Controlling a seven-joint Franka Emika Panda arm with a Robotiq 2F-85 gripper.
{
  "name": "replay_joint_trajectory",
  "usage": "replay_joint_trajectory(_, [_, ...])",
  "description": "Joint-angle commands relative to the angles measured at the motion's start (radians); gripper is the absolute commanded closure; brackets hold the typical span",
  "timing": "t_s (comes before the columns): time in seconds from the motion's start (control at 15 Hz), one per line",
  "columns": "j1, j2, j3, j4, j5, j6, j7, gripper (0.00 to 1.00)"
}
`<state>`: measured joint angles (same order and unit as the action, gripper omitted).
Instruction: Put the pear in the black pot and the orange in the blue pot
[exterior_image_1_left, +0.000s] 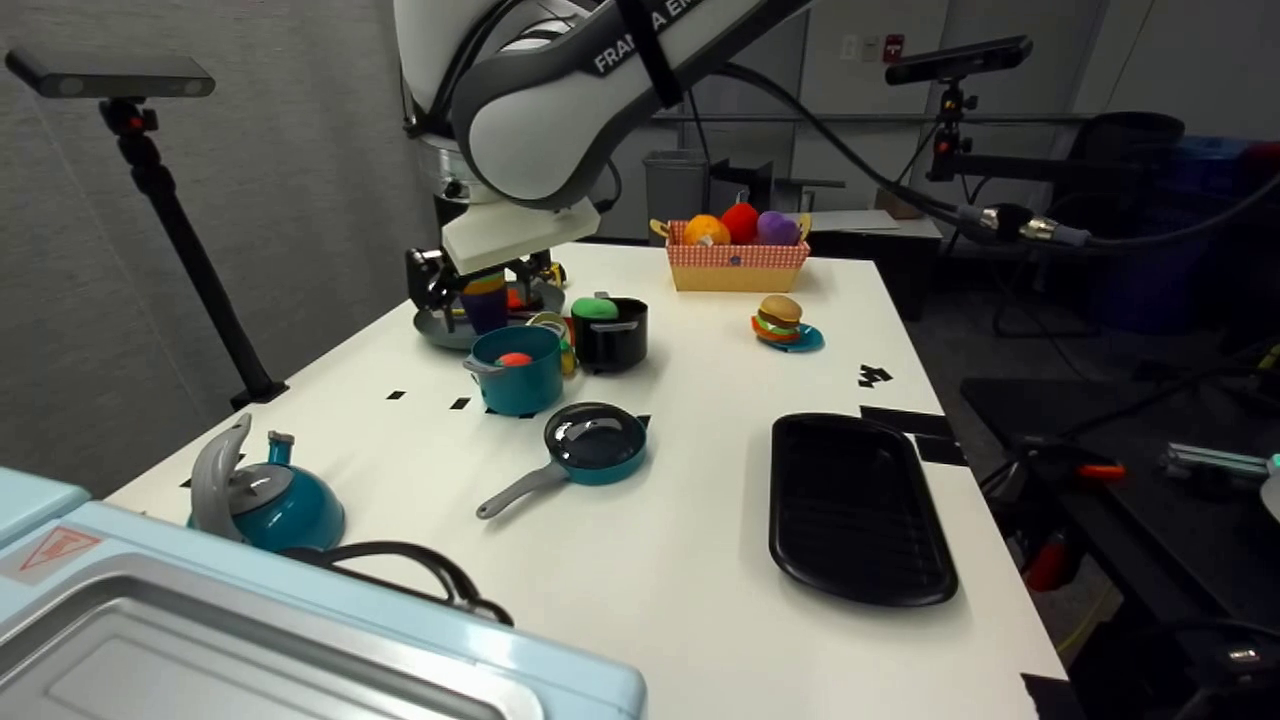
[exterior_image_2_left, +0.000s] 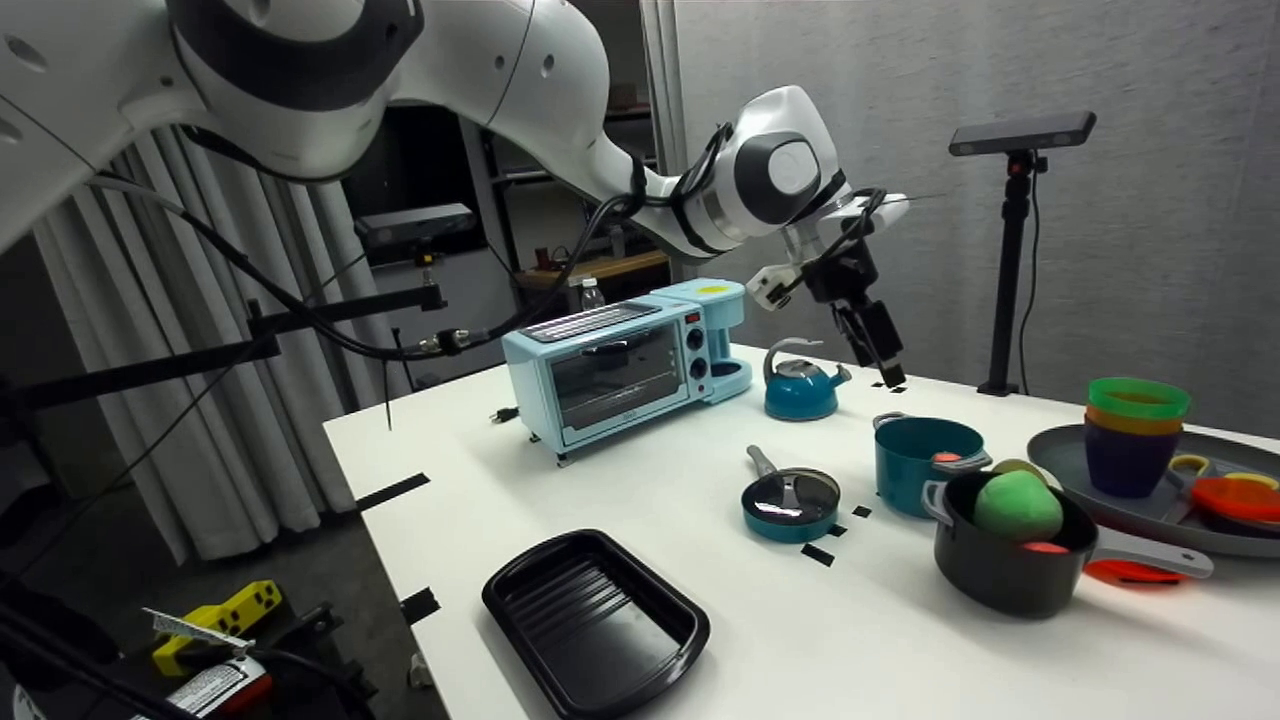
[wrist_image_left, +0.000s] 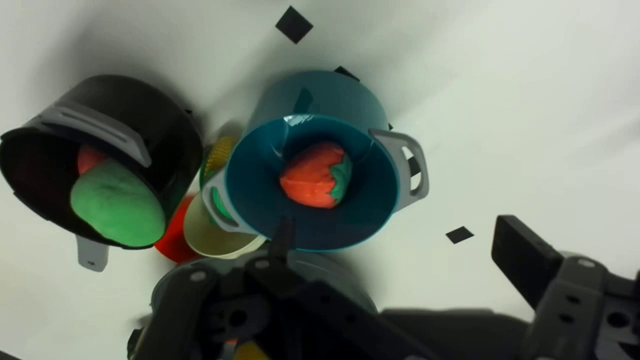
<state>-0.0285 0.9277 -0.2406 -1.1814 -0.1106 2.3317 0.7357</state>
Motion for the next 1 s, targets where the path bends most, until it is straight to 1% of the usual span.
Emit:
replay_joint_trajectory(0.0, [0.032,-0.162,0.015,-0.224,-0.005,0.051,-0.077,0.0])
replay_joint_trajectory(0.27, [0.065,-0.291,0.002,-0.388,-0.027,0.085,-0.106,0.0])
replay_joint_trajectory(0.67, [0.084,-0.511,0.017,-0.653,-0.062,0.084,-0.208,0.0])
replay_joint_trajectory(0.93, [0.11,-0.662,0.026,-0.849,-0.123,0.083,-0.209,0.0])
